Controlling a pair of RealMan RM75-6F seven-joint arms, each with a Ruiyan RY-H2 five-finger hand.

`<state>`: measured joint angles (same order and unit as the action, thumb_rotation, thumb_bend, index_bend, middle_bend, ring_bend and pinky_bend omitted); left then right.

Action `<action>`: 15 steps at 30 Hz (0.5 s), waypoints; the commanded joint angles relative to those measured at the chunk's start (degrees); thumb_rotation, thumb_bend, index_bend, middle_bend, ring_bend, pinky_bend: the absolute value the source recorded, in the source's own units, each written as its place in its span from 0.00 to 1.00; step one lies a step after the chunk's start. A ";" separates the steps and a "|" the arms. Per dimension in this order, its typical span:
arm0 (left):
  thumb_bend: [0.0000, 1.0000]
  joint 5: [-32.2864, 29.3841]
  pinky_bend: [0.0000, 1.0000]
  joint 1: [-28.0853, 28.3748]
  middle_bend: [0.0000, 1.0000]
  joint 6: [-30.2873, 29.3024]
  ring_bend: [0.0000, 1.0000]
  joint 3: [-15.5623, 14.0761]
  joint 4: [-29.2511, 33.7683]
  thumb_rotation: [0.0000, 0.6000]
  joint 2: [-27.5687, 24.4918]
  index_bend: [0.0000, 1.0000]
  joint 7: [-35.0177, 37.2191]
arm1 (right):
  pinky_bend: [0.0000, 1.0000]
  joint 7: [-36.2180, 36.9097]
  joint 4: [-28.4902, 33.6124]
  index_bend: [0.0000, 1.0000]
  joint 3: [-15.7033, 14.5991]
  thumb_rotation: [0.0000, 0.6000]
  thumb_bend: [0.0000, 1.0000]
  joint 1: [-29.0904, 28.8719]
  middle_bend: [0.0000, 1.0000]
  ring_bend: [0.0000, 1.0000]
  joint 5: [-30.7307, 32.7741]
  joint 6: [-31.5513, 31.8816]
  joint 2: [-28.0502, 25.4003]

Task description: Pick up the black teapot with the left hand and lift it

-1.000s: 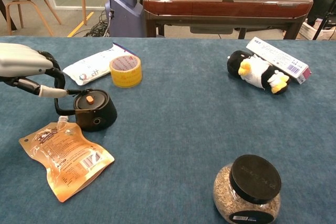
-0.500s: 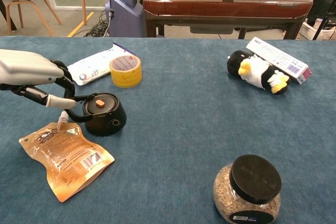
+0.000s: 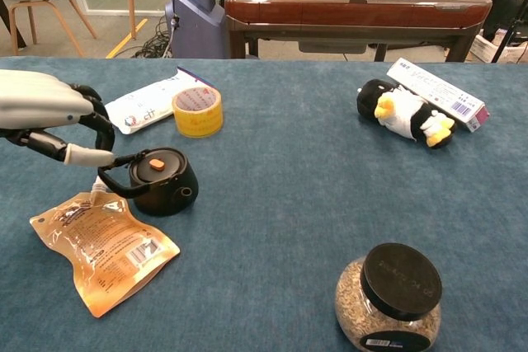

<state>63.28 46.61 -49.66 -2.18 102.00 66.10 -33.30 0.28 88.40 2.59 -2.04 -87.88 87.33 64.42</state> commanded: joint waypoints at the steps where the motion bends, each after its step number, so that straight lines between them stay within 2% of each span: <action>1: 0.18 7.13 0.00 -2.91 0.32 -5.13 0.13 0.20 -0.04 0.00 0.07 0.33 4.12 | 0.14 0.03 -0.04 0.19 -0.03 1.00 0.19 0.05 0.27 0.13 -0.02 0.03 0.02; 6: 0.18 15.02 0.00 -4.96 0.33 -7.82 0.23 -1.44 -0.46 0.00 0.12 0.34 7.13 | 0.14 0.03 -0.16 0.19 -0.10 1.00 0.19 0.05 0.27 0.13 0.25 -0.33 0.08; 15: 0.18 17.33 0.00 -6.53 0.34 -9.06 0.26 -1.19 -0.99 0.00 3.61 0.35 5.77 | 0.14 0.27 -0.30 0.19 -0.16 1.00 0.19 0.02 0.27 0.13 0.46 -0.73 0.11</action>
<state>80.61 40.33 -58.65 -3.49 101.18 69.27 -27.13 0.53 88.11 2.44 -2.03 -87.44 86.61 64.52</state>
